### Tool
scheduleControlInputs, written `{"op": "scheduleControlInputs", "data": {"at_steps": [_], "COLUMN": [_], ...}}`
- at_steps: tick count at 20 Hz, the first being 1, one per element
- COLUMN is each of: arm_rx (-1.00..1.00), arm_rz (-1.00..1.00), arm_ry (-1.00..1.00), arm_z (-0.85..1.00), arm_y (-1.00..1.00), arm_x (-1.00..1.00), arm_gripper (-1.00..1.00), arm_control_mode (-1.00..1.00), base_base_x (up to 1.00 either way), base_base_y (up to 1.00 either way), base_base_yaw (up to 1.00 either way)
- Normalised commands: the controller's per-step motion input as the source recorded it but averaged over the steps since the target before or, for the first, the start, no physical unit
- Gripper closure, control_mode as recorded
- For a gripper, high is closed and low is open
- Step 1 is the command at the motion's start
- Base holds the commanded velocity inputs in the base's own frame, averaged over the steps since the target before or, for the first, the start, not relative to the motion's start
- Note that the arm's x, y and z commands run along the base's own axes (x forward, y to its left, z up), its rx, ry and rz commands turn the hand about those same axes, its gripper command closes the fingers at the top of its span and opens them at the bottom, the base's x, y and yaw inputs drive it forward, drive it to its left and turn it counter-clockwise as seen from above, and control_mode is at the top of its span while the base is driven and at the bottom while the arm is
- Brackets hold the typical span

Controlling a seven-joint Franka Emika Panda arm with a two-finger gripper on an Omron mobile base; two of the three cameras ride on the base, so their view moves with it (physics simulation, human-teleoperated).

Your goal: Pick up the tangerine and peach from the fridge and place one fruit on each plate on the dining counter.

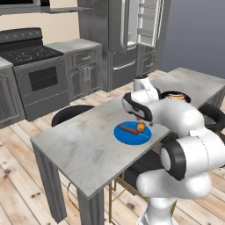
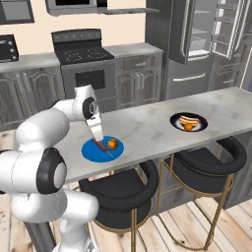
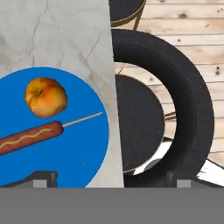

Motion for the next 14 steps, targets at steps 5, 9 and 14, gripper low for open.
{"op": "scheduleControlInputs", "data": {"at_steps": [5, 9, 14], "arm_rx": [-0.03, 0.0, 0.03], "arm_rz": [0.76, 0.66, 0.46], "arm_ry": [0.06, 0.06, -0.11], "arm_z": [0.56, 0.67, 0.48], "arm_y": [0.18, 0.36, 0.04], "arm_x": [-0.8, -0.96, -0.78], "arm_gripper": [-1.0, -1.0, -1.0], "arm_control_mode": [-1.0, -1.0, -1.0], "base_base_x": [0.0, 0.0, 0.0], "base_base_y": [0.0, 0.0, 0.0], "base_base_yaw": [0.0, 0.0, 0.0]}}
